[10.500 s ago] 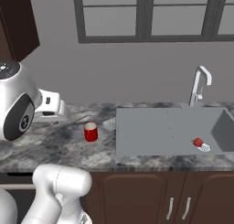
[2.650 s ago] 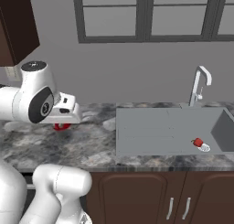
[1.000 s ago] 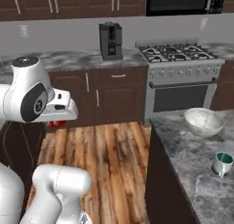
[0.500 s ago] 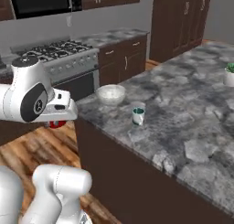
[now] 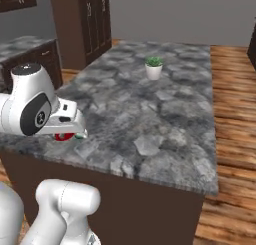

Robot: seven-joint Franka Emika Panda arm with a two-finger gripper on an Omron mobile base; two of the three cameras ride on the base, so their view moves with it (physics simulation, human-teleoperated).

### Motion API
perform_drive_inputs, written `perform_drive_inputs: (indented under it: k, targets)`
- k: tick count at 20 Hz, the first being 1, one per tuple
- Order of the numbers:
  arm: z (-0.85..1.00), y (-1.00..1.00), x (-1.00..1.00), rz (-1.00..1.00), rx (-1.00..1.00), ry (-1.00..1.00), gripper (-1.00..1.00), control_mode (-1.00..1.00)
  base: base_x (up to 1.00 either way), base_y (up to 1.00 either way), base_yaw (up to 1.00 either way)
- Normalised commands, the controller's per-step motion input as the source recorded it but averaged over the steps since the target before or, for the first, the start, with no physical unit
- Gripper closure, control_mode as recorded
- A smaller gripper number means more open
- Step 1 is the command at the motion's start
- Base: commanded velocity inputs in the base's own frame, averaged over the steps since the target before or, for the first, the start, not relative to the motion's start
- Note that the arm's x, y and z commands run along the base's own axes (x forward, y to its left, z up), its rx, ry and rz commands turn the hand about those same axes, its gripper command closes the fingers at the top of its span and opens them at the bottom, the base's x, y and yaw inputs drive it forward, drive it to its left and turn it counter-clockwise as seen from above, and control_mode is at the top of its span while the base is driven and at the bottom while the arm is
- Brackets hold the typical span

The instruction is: Clear the mugs and bowl far away from the sink.

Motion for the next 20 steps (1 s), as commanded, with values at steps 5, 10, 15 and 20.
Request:
perform_drive_inputs:
  k: [5,10,15,20]
  targets:
    - [0.00,0.00,0.00,0.00,0.00,0.00,1.00,1.00,0.96,-0.39,-0.29]
    - [0.00,0.00,0.00,0.00,0.00,0.00,1.00,1.00,0.64,-0.33,-0.51]
    - [-0.19,-0.17,0.23,-0.16,0.00,0.05,1.00,-1.00,0.28,-0.07,-0.36]
    - [-0.62,-0.38,0.80,-0.12,0.00,0.16,1.00,-1.00,0.00,0.00,0.00]
